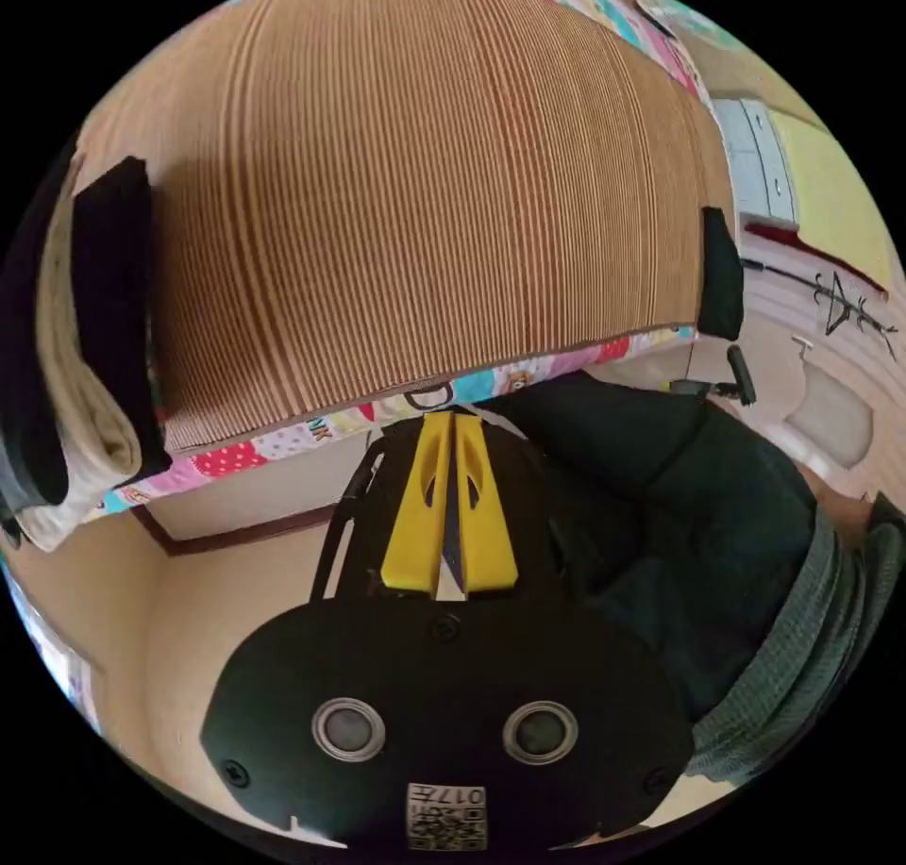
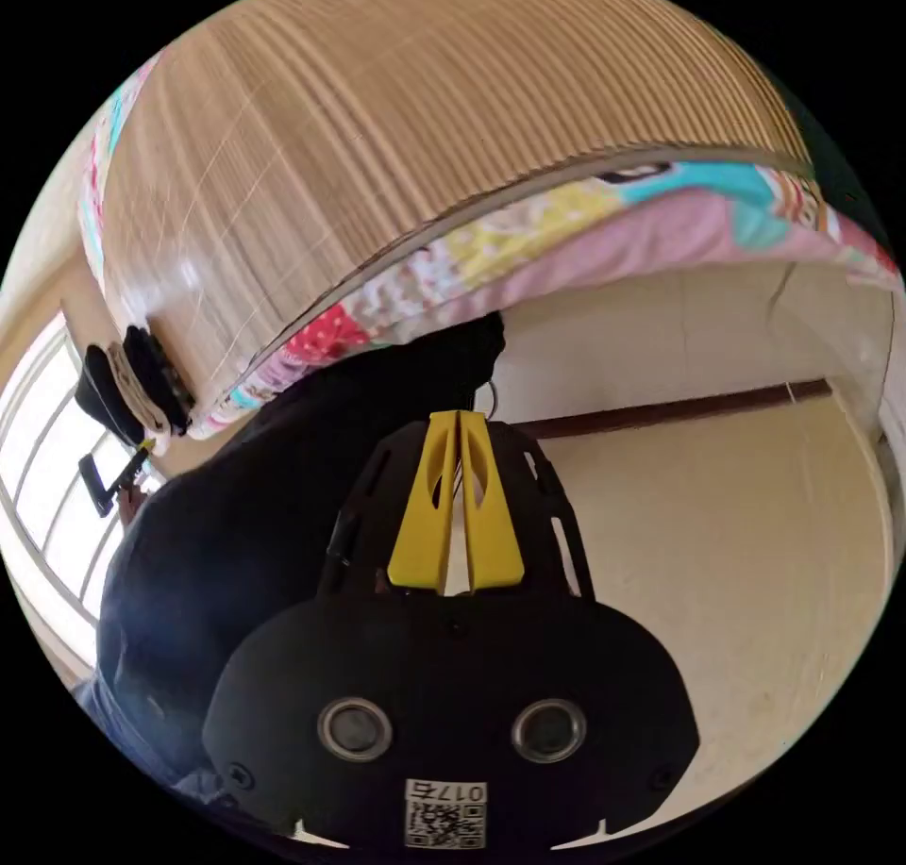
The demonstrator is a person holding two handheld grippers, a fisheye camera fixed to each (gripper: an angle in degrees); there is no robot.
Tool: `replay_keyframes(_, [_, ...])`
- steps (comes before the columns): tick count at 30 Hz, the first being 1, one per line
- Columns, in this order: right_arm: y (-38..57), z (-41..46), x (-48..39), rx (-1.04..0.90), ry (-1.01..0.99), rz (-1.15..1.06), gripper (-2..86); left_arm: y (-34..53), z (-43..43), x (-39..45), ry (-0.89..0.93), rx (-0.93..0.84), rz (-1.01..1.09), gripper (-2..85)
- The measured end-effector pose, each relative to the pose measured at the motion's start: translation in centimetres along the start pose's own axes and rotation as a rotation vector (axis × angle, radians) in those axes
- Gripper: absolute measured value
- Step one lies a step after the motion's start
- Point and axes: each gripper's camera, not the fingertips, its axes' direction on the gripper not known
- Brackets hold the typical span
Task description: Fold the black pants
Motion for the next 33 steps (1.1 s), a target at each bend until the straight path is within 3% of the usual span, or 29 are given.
replay_keyframes(2, [-1.7,0.4,-7.2,0.0,0.102,-0.219,0.4,4.0,-3.6,-1.9,0.069,0.182,-0.096,-0.7])
replay_keyframes(7, [-5.9,-3.1,-18.8,0.132,0.225,-0.425,0.4,15.3,-8.7,-6.4,0.208,0.581,-0.375,2.9])
replay_keyframes(12, [-7.0,-7.3,-26.1,0.316,0.074,-0.45,0.5,19.2,-13.6,-12.0,0.221,0.735,-0.506,6.7])
replay_keyframes(16, [-5.2,-6.4,-27.8,0.364,-0.154,-0.4,0.5,18.5,-20.1,-15.2,0.147,0.825,-0.478,9.1])
replay_keyframes(19, [-2.3,-4.1,-27.5,0.395,-0.261,-0.419,0.5,14.6,-24.1,-16.9,0.125,0.769,-0.356,9.7])
replay_keyframes(24, [4.1,-0.6,-25.3,0.474,-0.251,-0.392,0.5,7.8,-29.2,-18.6,0.021,0.697,-0.161,11.2])
replay_keyframes(28, [9.1,2.0,-20.0,0.532,-0.319,-0.23,0.5,0.7,-29.6,-21.3,-0.026,0.5,-0.107,11.3])
replay_keyframes(33, [14.7,5.1,-14.4,0.602,-0.396,-0.044,0.5,-3.8,-28.6,-22.4,-0.09,0.451,-0.102,11.8])
